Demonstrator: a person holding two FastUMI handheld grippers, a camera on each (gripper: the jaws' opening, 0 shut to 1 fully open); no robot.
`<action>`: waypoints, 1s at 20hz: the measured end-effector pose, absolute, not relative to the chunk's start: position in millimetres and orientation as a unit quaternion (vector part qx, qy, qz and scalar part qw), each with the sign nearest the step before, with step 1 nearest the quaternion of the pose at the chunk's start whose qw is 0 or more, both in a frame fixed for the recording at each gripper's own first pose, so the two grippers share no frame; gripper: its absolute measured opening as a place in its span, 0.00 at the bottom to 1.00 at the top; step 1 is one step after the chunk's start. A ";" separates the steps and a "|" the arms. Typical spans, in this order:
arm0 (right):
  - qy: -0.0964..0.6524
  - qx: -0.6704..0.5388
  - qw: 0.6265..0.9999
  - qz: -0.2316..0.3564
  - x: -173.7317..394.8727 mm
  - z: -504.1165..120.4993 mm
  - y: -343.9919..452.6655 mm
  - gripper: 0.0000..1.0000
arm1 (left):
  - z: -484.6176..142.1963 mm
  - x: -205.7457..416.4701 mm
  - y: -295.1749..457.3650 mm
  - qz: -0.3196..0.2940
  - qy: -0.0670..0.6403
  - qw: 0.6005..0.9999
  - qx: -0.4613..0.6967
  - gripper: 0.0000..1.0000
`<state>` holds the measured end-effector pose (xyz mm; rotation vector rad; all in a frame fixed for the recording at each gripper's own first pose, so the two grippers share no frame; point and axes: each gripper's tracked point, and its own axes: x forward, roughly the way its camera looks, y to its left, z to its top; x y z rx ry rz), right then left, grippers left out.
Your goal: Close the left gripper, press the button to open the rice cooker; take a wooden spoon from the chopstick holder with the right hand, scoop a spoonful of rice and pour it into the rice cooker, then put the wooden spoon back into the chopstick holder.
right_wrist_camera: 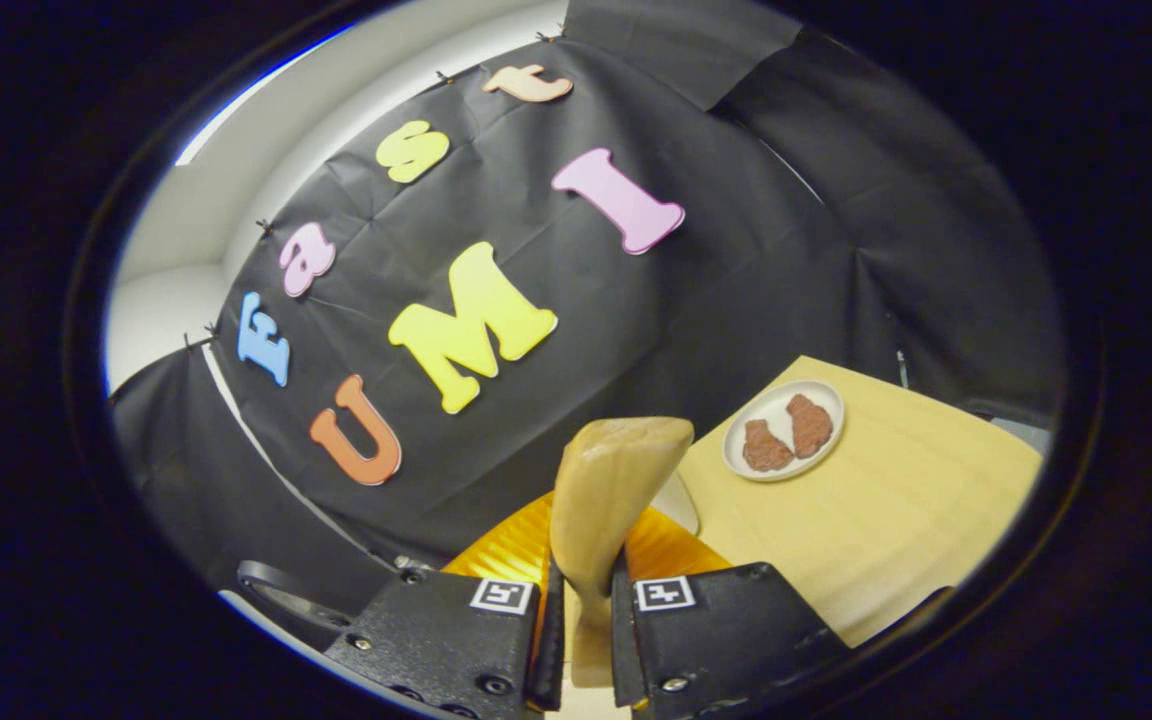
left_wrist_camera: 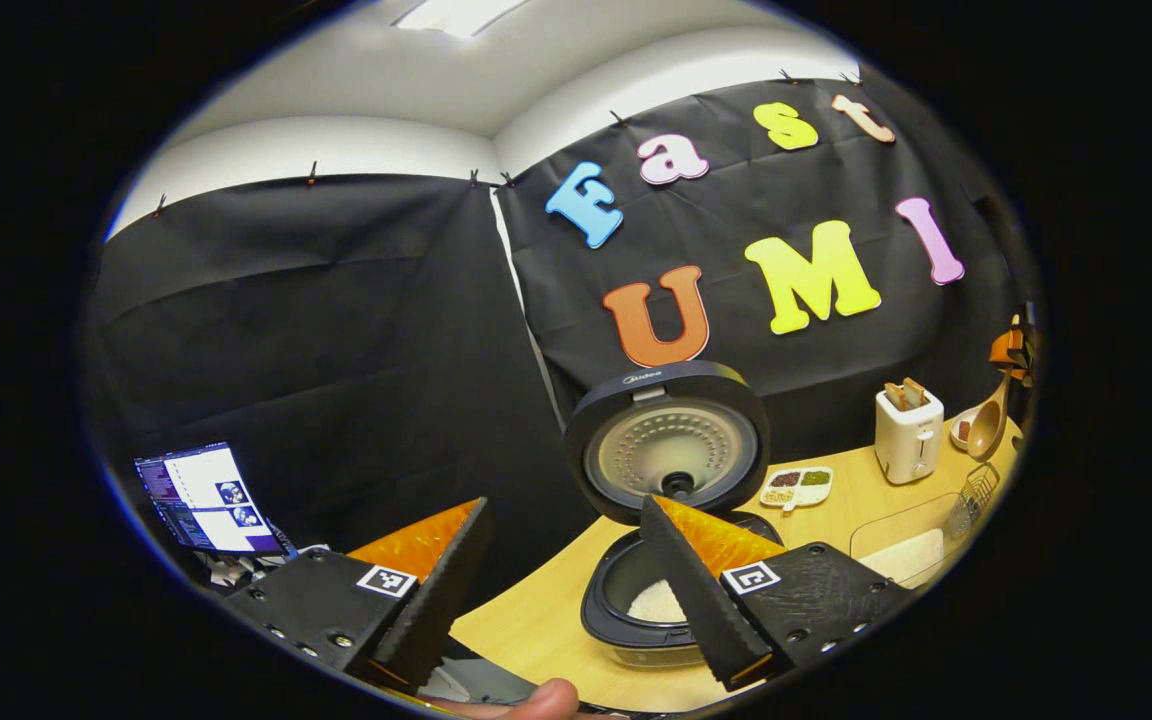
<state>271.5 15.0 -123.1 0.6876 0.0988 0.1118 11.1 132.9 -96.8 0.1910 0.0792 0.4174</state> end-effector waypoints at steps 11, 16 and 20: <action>0.082 0.298 0.951 0.025 301.5 -211.3 -12.6 0.24 | -95.6 15.5 106.7 0.187 0.040 0.975 0.112 0.95; 0.099 0.274 0.957 0.013 303.6 -246.8 -13.0 0.24 | -98.1 18.6 98.6 0.180 0.044 0.976 0.114 0.95; 0.108 0.274 0.956 0.004 300.3 -267.5 -16.3 0.24 | -98.4 19.9 94.6 0.175 0.043 0.976 0.118 0.95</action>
